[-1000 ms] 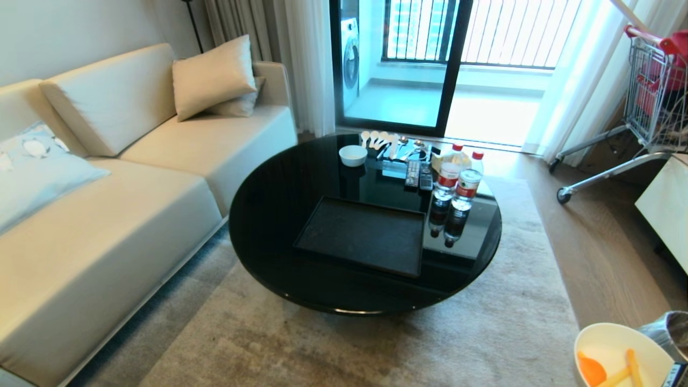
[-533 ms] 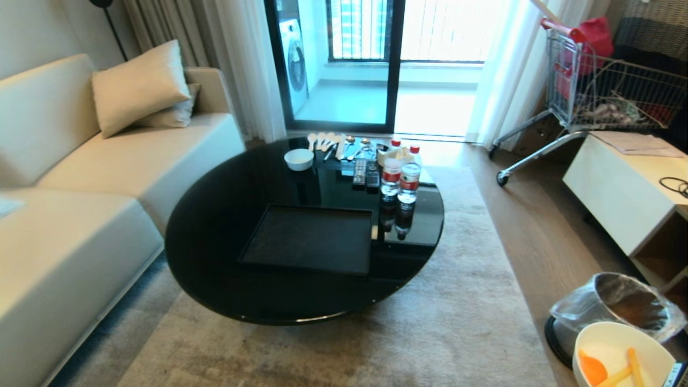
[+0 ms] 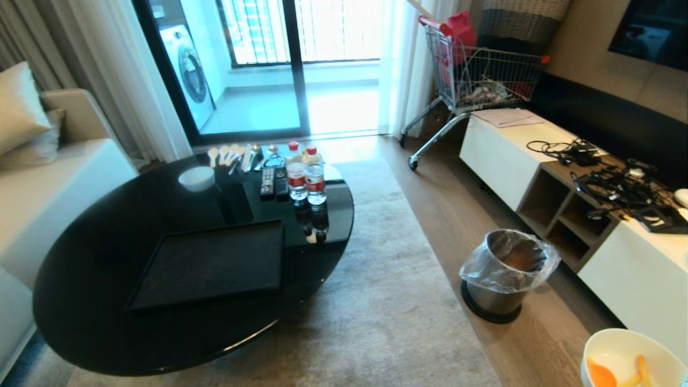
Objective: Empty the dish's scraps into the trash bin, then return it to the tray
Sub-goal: Move the bowl over the trash can
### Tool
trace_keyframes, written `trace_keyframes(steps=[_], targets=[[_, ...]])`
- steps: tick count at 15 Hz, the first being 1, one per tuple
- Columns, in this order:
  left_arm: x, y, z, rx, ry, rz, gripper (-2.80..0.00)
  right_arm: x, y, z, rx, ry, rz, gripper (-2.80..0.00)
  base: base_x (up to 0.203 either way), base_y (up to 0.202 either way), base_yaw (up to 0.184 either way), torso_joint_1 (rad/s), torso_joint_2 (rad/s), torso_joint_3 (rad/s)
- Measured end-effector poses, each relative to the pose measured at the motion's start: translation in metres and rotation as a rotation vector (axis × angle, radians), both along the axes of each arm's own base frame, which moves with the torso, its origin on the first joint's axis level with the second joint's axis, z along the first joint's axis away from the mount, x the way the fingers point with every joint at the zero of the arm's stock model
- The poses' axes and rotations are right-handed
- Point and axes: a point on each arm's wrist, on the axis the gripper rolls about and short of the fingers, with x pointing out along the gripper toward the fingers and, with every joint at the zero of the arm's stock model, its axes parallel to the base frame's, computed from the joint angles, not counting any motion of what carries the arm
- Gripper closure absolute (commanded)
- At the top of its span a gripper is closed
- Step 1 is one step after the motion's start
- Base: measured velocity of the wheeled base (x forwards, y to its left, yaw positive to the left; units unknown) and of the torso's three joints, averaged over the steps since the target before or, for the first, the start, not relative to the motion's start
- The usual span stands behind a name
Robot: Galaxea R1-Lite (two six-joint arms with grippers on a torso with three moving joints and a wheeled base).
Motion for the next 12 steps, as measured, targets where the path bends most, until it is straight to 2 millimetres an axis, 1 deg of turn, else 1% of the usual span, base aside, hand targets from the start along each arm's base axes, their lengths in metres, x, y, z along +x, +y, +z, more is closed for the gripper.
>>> trace_keyframes(steps=[12], targets=[[0.0,0.0,0.0,0.0,0.0,0.0,0.0,-0.011,-0.0035,0.0,0.004,-0.015,-0.001,0.0,-0.002,0.011,-0.163,0.002,0.0,0.002]])
